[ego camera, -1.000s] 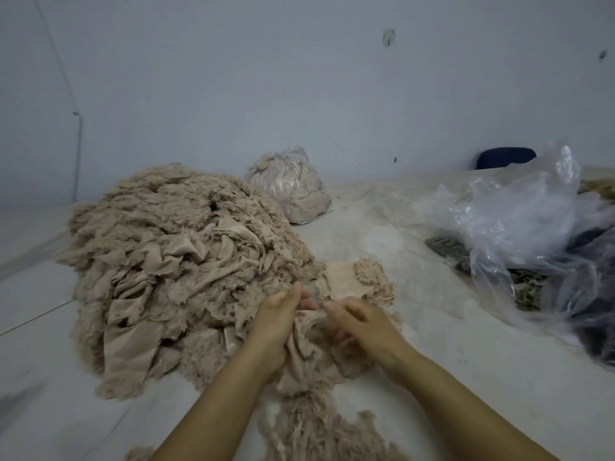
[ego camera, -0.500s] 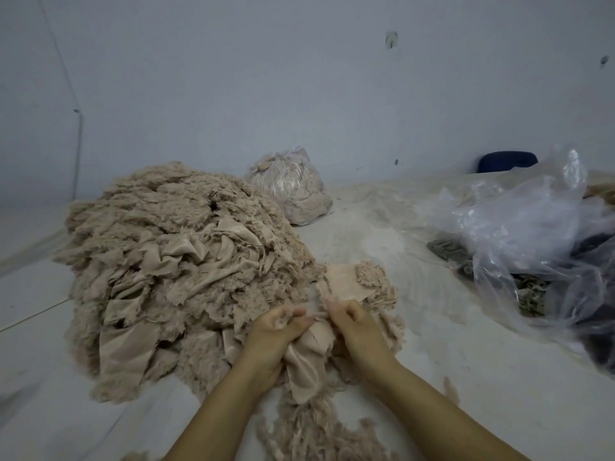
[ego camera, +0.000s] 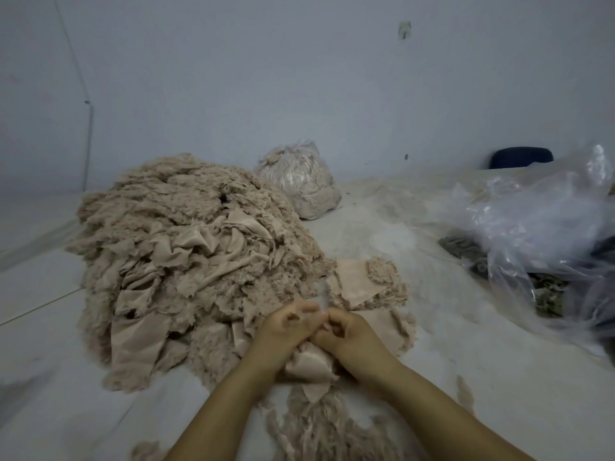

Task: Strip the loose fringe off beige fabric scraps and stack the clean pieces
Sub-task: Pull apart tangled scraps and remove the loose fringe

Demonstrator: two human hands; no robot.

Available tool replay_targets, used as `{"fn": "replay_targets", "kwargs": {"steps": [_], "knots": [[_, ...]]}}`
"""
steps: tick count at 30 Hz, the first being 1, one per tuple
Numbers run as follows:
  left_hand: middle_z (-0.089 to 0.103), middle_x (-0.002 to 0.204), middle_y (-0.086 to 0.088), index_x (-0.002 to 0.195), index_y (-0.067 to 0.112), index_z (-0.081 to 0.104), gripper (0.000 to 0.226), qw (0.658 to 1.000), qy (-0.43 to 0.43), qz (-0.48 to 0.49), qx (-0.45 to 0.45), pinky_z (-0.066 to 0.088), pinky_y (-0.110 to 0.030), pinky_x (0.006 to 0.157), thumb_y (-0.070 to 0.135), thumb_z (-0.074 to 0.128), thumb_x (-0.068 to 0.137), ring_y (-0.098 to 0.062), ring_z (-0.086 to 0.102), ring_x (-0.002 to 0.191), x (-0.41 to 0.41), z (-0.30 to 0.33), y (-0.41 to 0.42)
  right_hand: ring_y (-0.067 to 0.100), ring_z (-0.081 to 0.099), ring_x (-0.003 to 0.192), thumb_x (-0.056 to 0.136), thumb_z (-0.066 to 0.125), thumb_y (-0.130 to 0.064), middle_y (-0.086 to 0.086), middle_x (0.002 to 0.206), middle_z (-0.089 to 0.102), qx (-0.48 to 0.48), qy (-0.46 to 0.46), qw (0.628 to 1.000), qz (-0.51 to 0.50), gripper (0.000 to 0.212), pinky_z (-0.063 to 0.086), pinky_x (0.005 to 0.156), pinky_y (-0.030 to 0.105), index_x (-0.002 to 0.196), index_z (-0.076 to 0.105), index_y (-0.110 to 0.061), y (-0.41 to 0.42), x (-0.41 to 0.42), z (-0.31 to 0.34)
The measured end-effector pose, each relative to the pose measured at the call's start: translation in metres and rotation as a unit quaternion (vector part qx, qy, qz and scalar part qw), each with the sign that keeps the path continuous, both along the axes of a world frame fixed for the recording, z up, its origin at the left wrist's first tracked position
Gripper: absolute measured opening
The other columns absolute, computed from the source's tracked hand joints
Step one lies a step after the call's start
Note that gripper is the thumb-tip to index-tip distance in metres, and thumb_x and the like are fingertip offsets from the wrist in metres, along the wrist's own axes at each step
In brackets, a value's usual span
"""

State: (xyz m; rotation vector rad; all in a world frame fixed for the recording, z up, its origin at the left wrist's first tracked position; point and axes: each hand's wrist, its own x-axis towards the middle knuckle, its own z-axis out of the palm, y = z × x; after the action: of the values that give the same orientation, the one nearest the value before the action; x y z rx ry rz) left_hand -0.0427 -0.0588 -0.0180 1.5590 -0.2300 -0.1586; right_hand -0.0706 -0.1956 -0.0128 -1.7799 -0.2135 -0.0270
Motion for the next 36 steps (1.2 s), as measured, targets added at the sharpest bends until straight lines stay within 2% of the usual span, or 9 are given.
{"fn": "replay_targets", "kwargs": {"steps": [5, 12, 15, 19, 21, 23, 26, 31, 36], "knots": [[0.049, 0.060, 0.002, 0.068, 0.013, 0.055, 0.029, 0.986, 0.007, 0.160, -0.055, 0.038, -0.023, 0.058, 0.016, 0.051, 0.096, -0.011, 0.044, 0.060, 0.012, -0.001, 0.003, 0.014, 0.047, 0.040, 0.093, 0.059, -0.011, 0.001, 0.047, 0.047, 0.068, 0.056, 0.995, -0.040, 0.025, 0.039, 0.041, 0.023, 0.072, 0.045, -0.012, -0.009, -0.003, -0.002], [0.047, 0.061, -0.004, 0.068, 0.013, 0.056, 0.029, 0.993, -0.002, 0.106, -0.051, 0.037, -0.030, 0.058, 0.022, 0.052, 0.095, -0.016, 0.042, 0.060, 0.008, -0.006, -0.002, 0.011, 0.061, 0.063, 0.086, 0.069, -0.029, 0.007, 0.076, 0.063, 0.079, 0.073, 0.994, 0.024, 0.027, 0.048, 0.056, 0.021, 0.088, 0.057, -0.005, -0.006, -0.005, 0.006], [0.053, 0.062, 0.001, 0.086, 0.012, 0.060, 0.014, 0.981, 0.024, 0.144, -0.125, 0.043, -0.024, 0.054, 0.020, 0.052, 0.095, -0.011, 0.049, 0.057, 0.011, -0.002, -0.001, 0.011, 0.037, 0.047, 0.088, 0.069, -0.021, 0.005, 0.056, 0.039, 0.050, 0.072, 0.996, 0.022, 0.038, 0.030, 0.045, 0.022, 0.061, 0.043, -0.014, -0.003, -0.003, 0.004], [0.056, 0.074, -0.013, 0.114, 0.001, 0.058, 0.027, 0.946, 0.095, 0.219, -0.219, 0.045, -0.032, 0.065, 0.021, 0.049, 0.097, -0.018, 0.055, 0.070, 0.018, -0.002, 0.012, 0.018, 0.037, 0.053, 0.089, 0.067, -0.022, 0.012, 0.065, 0.041, 0.074, 0.071, 0.994, -0.027, 0.031, 0.030, 0.050, 0.026, 0.070, 0.046, -0.009, -0.006, -0.005, 0.003], [0.057, 0.079, -0.029, 0.101, 0.008, 0.069, 0.028, 0.964, 0.095, 0.183, -0.170, 0.049, -0.040, 0.071, 0.032, 0.057, 0.090, -0.028, 0.061, 0.078, 0.015, -0.002, 0.013, 0.015, 0.041, 0.045, 0.091, 0.064, -0.022, 0.009, 0.055, 0.047, 0.098, 0.081, 0.992, -0.027, 0.034, 0.033, 0.045, 0.022, 0.060, 0.053, -0.013, -0.007, -0.006, 0.005], [0.068, 0.087, -0.018, 0.080, 0.017, 0.075, 0.035, 0.988, 0.077, 0.088, -0.101, 0.052, -0.036, 0.073, 0.048, 0.060, 0.079, -0.025, 0.067, 0.083, 0.008, -0.002, 0.010, 0.009, 0.048, 0.040, 0.093, 0.061, -0.020, -0.002, 0.048, 0.055, 0.118, 0.087, 0.989, -0.028, 0.042, 0.037, 0.041, 0.018, 0.051, 0.058, -0.023, -0.005, -0.005, 0.006], [0.072, 0.094, -0.012, 0.089, 0.012, 0.074, 0.042, 0.999, 0.009, -0.031, -0.008, 0.051, -0.037, 0.079, 0.051, 0.065, 0.078, -0.026, 0.067, 0.087, -0.002, -0.003, 0.001, 0.011, 0.061, 0.051, 0.095, 0.059, -0.020, 0.005, 0.062, 0.067, 0.130, 0.085, 0.987, -0.042, 0.025, 0.045, 0.047, 0.020, 0.072, 0.067, -0.014, -0.001, -0.005, 0.009], [0.044, 0.042, 0.005, 0.071, 0.013, 0.055, 0.026, 0.987, 0.060, 0.090, -0.121, 0.027, -0.014, 0.033, 0.037, 0.058, 0.081, -0.005, 0.034, 0.033, 0.004, 0.004, 0.010, 0.024, 0.065, 0.072, 0.094, 0.060, -0.026, 0.009, 0.079, 0.070, 0.159, 0.091, 0.974, -0.135, 0.015, 0.050, 0.066, 0.034, 0.086, 0.066, -0.014, -0.001, 0.000, 0.003], [0.051, 0.051, 0.000, 0.072, 0.016, 0.066, 0.044, 0.997, 0.062, -0.013, -0.037, 0.028, -0.015, 0.037, 0.060, 0.069, 0.068, -0.008, 0.038, 0.038, 0.001, 0.002, 0.014, 0.017, 0.066, 0.058, 0.094, 0.060, -0.025, 0.004, 0.064, 0.069, 0.175, 0.094, 0.973, -0.120, 0.019, 0.050, 0.051, 0.025, 0.081, 0.066, -0.013, -0.001, 0.000, 0.005]]}}
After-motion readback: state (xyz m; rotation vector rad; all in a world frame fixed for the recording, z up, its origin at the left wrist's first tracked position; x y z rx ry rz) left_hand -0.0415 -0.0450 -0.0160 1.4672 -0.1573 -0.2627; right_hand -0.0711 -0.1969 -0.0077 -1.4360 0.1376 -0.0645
